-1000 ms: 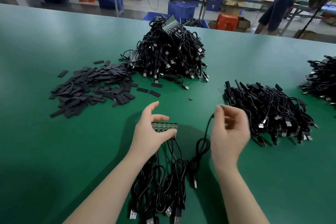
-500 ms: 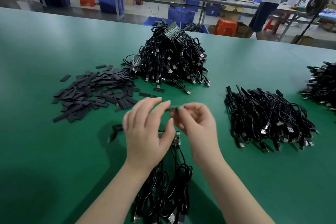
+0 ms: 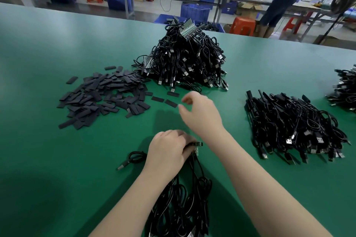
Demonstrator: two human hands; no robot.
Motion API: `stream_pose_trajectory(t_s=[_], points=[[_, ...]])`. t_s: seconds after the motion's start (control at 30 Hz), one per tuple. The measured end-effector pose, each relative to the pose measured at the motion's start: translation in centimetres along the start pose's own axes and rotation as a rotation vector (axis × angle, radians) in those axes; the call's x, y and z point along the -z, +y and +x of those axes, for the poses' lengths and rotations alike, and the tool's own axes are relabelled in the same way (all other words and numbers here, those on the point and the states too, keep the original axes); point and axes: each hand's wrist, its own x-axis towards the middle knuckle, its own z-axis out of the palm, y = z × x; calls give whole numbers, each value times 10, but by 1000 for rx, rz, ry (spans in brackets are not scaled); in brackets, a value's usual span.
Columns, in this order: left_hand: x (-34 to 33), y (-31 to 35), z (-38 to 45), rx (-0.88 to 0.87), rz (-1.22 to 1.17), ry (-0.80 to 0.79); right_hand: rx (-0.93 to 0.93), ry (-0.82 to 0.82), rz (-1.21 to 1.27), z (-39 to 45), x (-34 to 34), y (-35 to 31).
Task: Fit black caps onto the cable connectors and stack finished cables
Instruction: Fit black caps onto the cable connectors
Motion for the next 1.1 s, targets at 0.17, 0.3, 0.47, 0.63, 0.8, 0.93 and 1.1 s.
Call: stream_pose_trajectory(t_s=[0.17, 0.3, 0.47, 0.63, 0.8, 0.93, 1.1], points=[[-1, -1, -1, -7, -68, -22, 190, -451, -411, 59, -57, -22], [-4, -3, -3, -4, -52, 0, 252, -448, -606, 81, -76, -18], [-6, -5, -3, -7, -56, 5, 241, -223, -515, 86, -76, -15], [-6, -4, -4, 10, -88, 2, 15, -442, -214, 82, -60, -16], [-5, -2, -3, 45, -91, -15, 16, -434, -220, 65, -56, -21], [-4, -2, -4, 61, -97, -42, 128, -375, -161, 52, -50, -16], [-6, -4, -4, 144, -213, -16, -45, 55, 474, 18, -14, 3]])
